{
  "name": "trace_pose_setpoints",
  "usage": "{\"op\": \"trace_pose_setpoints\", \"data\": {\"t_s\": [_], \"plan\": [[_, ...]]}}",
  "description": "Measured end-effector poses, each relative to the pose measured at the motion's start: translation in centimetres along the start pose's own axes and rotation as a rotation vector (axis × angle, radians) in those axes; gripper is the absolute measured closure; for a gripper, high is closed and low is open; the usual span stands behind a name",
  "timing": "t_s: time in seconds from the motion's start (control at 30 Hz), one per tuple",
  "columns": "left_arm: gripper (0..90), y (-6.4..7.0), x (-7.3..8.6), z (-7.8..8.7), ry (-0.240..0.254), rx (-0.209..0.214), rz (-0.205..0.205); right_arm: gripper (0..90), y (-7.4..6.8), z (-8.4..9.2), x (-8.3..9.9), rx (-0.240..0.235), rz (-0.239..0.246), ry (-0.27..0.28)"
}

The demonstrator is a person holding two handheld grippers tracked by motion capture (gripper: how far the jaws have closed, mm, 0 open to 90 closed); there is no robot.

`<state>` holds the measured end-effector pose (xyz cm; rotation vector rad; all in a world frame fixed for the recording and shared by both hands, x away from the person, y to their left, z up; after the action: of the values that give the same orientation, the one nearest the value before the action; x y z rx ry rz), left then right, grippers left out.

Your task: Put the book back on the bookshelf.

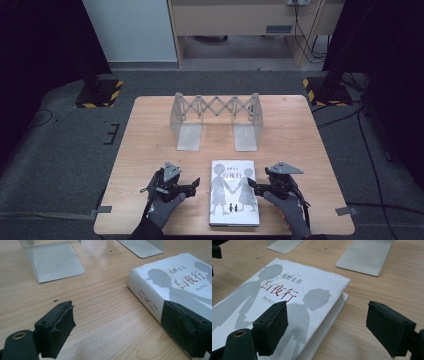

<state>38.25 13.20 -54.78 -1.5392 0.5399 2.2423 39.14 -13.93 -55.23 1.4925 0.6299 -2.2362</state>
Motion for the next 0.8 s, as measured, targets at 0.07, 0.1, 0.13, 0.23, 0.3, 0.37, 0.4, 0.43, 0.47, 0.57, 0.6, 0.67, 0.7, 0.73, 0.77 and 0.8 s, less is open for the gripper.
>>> {"op": "trace_pose_setpoints", "data": {"t_s": [0.07, 0.1, 0.13, 0.23, 0.3, 0.37, 0.4, 0.43, 0.47, 0.57, 0.6, 0.67, 0.7, 0.73, 0.77, 0.8], "plan": [[10.7, 0.2, 0.0, -0.1, -0.001, 0.006, 0.006, 17.8, -0.3, -0.1, 0.1, -0.009, 0.000, -0.004], [10.6, 0.3, 0.1, -0.2, -0.002, 0.009, 0.006, 17.8, -0.4, -0.2, 0.1, -0.011, -0.004, -0.006], [10.6, 0.5, 0.1, -0.2, -0.002, 0.011, 0.006, 17.8, -0.6, -0.2, 0.2, -0.015, -0.007, -0.008], [10.6, 0.8, 0.1, -0.3, -0.003, 0.019, 0.004, 17.8, -0.9, -0.3, 0.3, -0.023, -0.004, -0.010], [10.7, 1.2, 0.1, -0.4, -0.008, 0.030, -0.002, 17.7, -1.3, -0.4, 0.4, -0.032, -0.002, -0.013], [10.7, 1.5, 0.2, -0.5, -0.011, 0.038, -0.006, 17.7, -1.7, -0.5, 0.6, -0.049, -0.016, -0.018], [10.7, 1.9, 0.3, -0.6, -0.016, 0.046, -0.008, 17.7, -1.9, -0.6, 0.6, -0.059, -0.017, -0.020], [10.7, 1.9, 0.3, -0.6, -0.016, 0.046, -0.008, 17.7, -1.9, -0.6, 0.6, -0.059, -0.017, -0.020], [10.7, 2.2, 0.3, -0.7, -0.021, 0.054, -0.015, 17.7, -2.0, -0.7, 0.7, -0.060, -0.015, -0.022], [10.6, 2.7, 0.5, -0.9, -0.023, 0.066, -0.017, 17.5, -2.4, -0.9, 1.0, -0.068, -0.014, -0.034], [10.6, 2.8, 0.5, -0.9, -0.028, 0.070, -0.022, 17.4, -2.4, -0.9, 1.0, -0.069, -0.013, -0.034], [10.6, 3.3, 0.8, -1.1, -0.038, 0.080, -0.029, 17.3, -2.4, -1.0, 1.0, -0.072, -0.016, -0.036], [10.5, 3.3, 0.8, -1.1, -0.038, 0.080, -0.029, 17.3, -2.4, -1.0, 1.0, -0.073, -0.016, -0.036], [10.5, 3.9, 0.9, -1.3, -0.042, 0.094, -0.033, 17.0, -2.4, -1.0, 1.1, -0.071, -0.021, -0.039], [10.4, 3.9, 0.9, -1.3, -0.042, 0.094, -0.033, 17.0, -2.4, -1.0, 1.1, -0.071, -0.021, -0.039], [10.3, 4.2, 1.1, -1.4, -0.052, 0.101, -0.042, 16.9, -2.4, -1.0, 1.2, -0.072, -0.033, -0.038]]}}
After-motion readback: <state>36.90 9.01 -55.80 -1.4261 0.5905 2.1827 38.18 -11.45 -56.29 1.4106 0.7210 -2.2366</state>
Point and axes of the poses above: each handheld gripper's, and its own axes: z roughly backward along the jaws, x roughly out of its underside, y roughly to its right, the point moved 8 cm from there along -z, roughly forward along the jaws, and after that the axes turned 15 degrees about y, right-handed, at the moved point
